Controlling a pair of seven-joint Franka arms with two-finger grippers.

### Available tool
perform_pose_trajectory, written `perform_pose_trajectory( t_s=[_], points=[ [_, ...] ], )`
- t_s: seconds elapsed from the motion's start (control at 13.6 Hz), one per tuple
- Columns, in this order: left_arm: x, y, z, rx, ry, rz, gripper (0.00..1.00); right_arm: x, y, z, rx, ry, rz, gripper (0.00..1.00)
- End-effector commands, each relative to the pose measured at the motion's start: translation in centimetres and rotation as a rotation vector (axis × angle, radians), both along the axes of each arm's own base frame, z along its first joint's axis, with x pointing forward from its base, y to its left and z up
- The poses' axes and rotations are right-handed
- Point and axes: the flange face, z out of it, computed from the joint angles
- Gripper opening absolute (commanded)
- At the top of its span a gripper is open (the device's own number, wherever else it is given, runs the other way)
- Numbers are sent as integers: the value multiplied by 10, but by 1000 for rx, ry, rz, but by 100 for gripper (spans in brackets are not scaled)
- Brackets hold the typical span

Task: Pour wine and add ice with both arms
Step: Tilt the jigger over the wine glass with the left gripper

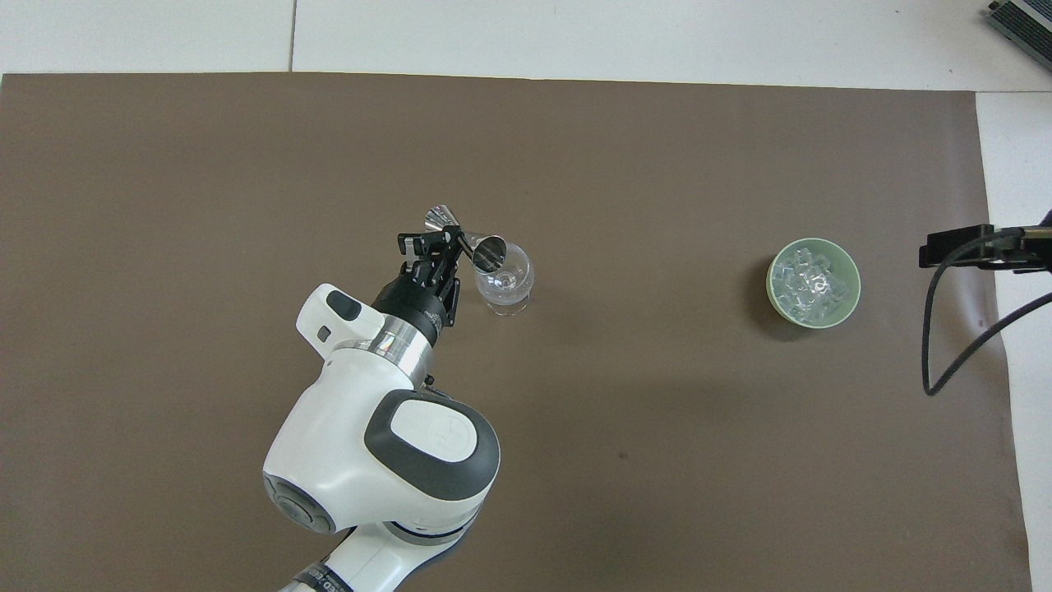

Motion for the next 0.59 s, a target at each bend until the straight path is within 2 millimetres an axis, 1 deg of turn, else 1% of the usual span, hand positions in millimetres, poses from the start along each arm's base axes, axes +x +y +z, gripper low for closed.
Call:
perform_pose_trajectory(
  t_s=[0.0,0.51],
  points=[
    [2,-3,5,44,-35,-16,0,-7,-2,0,14,-18,14,100],
    [2,-5,7,100,-63,-61,0,-7,-3,0,14,-18,11,100]
  ],
)
